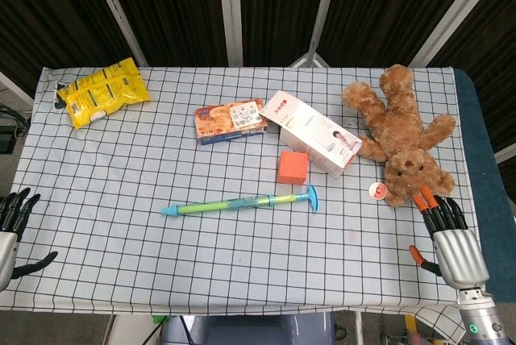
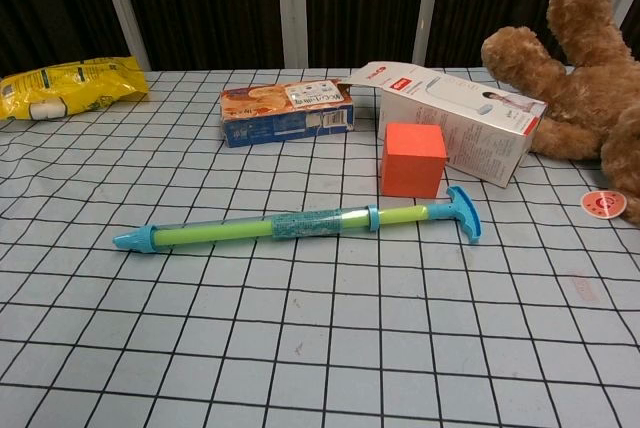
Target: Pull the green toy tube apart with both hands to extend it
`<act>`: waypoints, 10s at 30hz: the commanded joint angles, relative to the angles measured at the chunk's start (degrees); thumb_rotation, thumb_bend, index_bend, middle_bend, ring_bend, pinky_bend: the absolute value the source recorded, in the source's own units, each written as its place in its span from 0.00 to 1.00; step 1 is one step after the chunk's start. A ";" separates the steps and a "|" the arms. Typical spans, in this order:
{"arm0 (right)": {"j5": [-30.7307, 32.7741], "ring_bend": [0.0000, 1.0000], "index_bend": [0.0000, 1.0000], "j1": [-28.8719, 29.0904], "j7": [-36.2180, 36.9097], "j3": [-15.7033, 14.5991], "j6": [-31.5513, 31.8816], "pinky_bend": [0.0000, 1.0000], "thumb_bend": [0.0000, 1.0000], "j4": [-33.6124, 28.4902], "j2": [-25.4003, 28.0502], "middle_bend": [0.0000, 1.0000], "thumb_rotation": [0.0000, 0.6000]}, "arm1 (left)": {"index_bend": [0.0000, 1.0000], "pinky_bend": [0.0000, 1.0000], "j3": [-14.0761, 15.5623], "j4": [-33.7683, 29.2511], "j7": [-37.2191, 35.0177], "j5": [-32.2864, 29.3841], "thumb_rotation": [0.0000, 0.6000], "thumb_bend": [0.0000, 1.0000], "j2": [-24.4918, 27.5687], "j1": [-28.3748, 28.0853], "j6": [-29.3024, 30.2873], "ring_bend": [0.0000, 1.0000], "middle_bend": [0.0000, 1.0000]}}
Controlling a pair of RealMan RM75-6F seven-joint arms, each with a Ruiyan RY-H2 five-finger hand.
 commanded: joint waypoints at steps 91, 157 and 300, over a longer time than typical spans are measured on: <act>30.52 1.00 0.64 30.52 -35.02 13.77 -27.51 0.91 0.41 14.94 -34.66 1.00 1.00 | 0.00 0.00 -2.36 -0.96 -6.47 1.20 1.00 0.12 1.01 0.06 -4.48 0.00 0.00; 28.03 1.00 0.75 26.86 -31.60 7.44 -26.79 0.91 0.44 -0.87 -15.50 1.00 1.00 | 0.33 0.00 -14.56 -9.47 35.30 -33.89 1.00 0.29 -20.16 -33.10 -35.03 0.00 0.10; 30.34 1.00 0.75 20.25 -22.14 7.22 -23.54 0.91 0.45 1.59 -3.06 1.00 1.00 | 0.54 0.00 -7.52 -8.23 30.70 -36.81 1.00 0.49 -13.55 -34.48 -29.10 0.00 0.16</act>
